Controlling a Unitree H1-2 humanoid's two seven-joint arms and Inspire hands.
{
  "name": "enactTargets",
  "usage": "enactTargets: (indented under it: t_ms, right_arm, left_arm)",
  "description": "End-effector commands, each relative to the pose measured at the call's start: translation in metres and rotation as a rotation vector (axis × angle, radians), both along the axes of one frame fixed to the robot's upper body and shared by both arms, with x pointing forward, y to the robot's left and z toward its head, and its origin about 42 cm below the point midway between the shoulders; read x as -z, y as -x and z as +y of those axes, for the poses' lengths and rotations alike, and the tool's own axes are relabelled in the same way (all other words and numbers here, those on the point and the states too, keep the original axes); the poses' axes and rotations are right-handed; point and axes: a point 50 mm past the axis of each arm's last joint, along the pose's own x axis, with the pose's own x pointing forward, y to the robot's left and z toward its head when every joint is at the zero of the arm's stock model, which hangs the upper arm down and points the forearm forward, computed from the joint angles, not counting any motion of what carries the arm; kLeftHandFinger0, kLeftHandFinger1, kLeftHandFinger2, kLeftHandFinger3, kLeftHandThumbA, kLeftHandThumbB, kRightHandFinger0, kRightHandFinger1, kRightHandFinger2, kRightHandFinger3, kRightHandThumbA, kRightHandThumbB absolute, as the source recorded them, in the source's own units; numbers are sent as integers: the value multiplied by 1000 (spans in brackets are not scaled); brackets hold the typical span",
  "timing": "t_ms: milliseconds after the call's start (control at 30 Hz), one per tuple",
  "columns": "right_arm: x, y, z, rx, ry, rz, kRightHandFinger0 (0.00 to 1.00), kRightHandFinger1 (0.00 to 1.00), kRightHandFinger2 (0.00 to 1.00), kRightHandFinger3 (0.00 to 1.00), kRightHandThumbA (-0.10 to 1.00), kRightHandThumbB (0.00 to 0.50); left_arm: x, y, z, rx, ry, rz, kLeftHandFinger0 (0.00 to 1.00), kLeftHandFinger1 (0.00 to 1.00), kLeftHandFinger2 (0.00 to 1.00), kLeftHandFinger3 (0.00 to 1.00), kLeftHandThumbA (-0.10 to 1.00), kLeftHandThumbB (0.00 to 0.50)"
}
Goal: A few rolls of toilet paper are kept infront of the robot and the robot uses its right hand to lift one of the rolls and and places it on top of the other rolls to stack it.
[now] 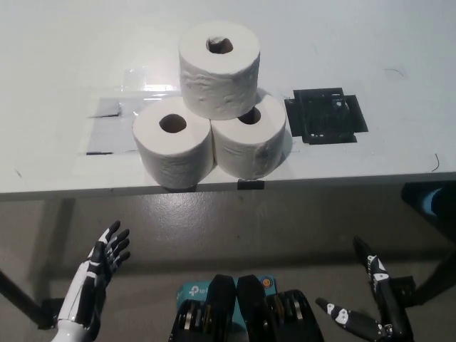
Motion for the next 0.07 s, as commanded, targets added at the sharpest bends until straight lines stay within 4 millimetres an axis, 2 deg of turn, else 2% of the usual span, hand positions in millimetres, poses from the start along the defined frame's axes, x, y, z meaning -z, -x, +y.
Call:
enactTargets:
  t_ms: [0,33]
  right_arm:
    - [-3,4,-3,9,-16,-56,1000,1000,1000,1000,910,253]
    - [-3,4,-3,8,-14,-55,1000,1000,1000,1000,912,253]
  left_arm:
    - [-7,5,0,16,-16,-46,1000,1000,1000,1000,933,350]
    - [-7,5,0,17,-19,-45,1000,1000,1000,1000,931,354]
